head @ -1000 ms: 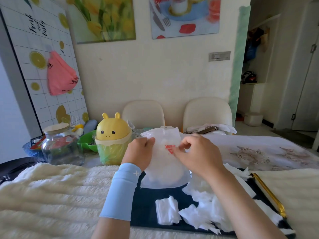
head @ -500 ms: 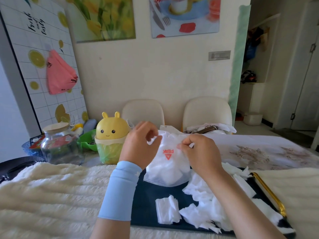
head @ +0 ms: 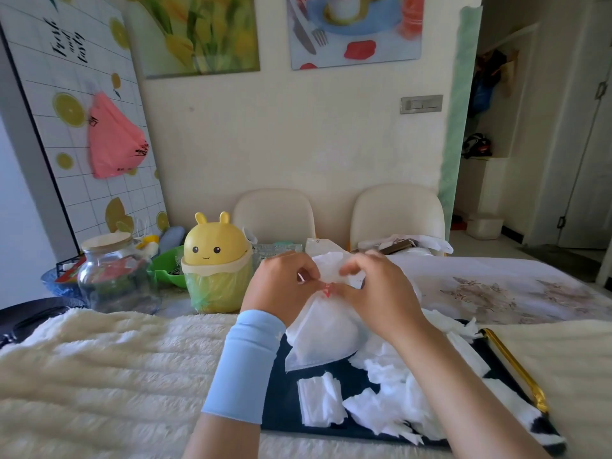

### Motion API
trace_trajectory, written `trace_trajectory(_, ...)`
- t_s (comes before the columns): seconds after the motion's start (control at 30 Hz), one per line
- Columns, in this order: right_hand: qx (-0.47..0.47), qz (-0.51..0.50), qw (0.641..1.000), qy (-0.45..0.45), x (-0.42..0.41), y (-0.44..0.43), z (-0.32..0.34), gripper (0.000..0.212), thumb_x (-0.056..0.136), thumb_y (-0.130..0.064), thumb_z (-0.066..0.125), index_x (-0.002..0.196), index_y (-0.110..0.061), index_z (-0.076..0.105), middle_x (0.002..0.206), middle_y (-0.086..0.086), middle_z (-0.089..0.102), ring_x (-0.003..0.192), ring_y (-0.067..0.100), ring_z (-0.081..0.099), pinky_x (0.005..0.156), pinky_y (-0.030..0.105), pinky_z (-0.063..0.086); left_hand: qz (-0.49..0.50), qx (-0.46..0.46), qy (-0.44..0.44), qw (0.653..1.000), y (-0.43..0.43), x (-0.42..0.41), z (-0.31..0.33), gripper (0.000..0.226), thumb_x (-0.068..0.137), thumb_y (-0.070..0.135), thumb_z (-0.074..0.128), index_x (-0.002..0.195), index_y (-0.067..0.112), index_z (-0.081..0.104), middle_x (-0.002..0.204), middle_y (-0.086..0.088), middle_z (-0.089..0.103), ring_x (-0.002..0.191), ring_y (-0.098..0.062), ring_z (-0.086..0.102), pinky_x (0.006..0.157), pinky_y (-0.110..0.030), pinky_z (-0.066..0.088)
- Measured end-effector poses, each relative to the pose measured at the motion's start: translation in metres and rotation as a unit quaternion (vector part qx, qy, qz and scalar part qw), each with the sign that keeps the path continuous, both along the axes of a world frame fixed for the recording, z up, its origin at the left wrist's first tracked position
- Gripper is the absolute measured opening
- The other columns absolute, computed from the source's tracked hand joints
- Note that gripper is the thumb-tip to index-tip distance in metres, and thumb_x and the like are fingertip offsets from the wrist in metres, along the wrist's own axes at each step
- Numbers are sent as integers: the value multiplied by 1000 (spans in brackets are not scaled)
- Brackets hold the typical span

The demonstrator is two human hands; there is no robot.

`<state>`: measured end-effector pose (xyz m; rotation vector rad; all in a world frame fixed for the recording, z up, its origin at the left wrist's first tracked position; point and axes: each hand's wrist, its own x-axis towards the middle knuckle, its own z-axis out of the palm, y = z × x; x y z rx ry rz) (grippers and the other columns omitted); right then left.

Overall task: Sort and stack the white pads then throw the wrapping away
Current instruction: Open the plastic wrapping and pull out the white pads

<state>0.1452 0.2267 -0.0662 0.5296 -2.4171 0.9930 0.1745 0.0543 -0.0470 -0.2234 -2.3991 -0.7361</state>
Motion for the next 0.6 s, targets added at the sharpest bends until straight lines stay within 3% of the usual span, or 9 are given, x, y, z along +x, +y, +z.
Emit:
trace_trajectory(0.1, -3, 8, 1000, -12, 1, 2, 0, 18, 83, -47, 76, 77, -31, 72, 86, -17, 67, 68, 0, 53, 64, 25, 40, -2, -29, -22, 999, -2, 2, 4, 9, 82, 32, 77, 77, 29, 72, 79, 13, 68, 71, -2, 58, 70, -12, 46)
trace_trajectory(0.2, -11, 9, 993, 114, 1, -3, 1, 11, 95, -32, 67, 88, -25, 72, 87, -13, 68, 70, 3, 54, 67, 26, 43, -4, -55, 0, 999, 3, 5, 12, 13, 91, 35, 67, 96, 27, 76, 94, 8, 73, 85, -14, 63, 83, -31, 51)
trace_trajectory(0.3, -8, 11, 994, 106, -2, -4, -1, 14, 99, -27, 60, 99, -22, 72, 93, -8, 72, 82, 14, 63, 73, 29, 47, -7, -64, -4, 998, 7, 9, 18, 25, 92, 18, 64, 115, 25, 68, 105, 10, 68, 96, -12, 60, 91, -27, 48)
trace_trajectory(0.37, 30, 30, 997, 61, -1, -4, -4, 16, 100, -28, 57, 102, -24, 72, 97, -9, 72, 86, 13, 64, 77, 32, 49, 2, -68, -53, 996, 5, 9, 15, 25, 91, 8, 63, 109, 24, 69, 94, 11, 67, 87, -6, 59, 86, -19, 49)
trace_trajectory(0.43, 28, 44, 997, 56, 0, -5, -5, 10, 98, -27, 61, 98, -25, 71, 94, -13, 70, 79, 2, 60, 73, 28, 48, 1, -44, -82, 996, 0, 8, 11, 20, 86, 6, 67, 92, 25, 71, 79, 18, 63, 72, 2, 55, 70, -5, 43)
trace_trajectory(0.53, 12, 56, 998, -5, 1, -4, -2, 7, 89, -40, 72, 92, -34, 70, 87, -22, 67, 75, -9, 57, 66, 14, 40, -3, -22, -67, 998, -4, 7, 9, 23, 81, 7, 74, 78, 27, 62, 72, 17, 57, 65, 3, 50, 62, -4, 38)
trace_trajectory(0.6, 27, 57, 997, -45, 0, -2, -2, 14, 86, -49, 74, 88, -35, 73, 85, -22, 70, 78, -5, 60, 70, 18, 46, -20, -30, -44, 998, -6, 6, 8, 24, 81, 6, 74, 80, 26, 61, 74, 16, 54, 65, 1, 48, 64, -6, 37)
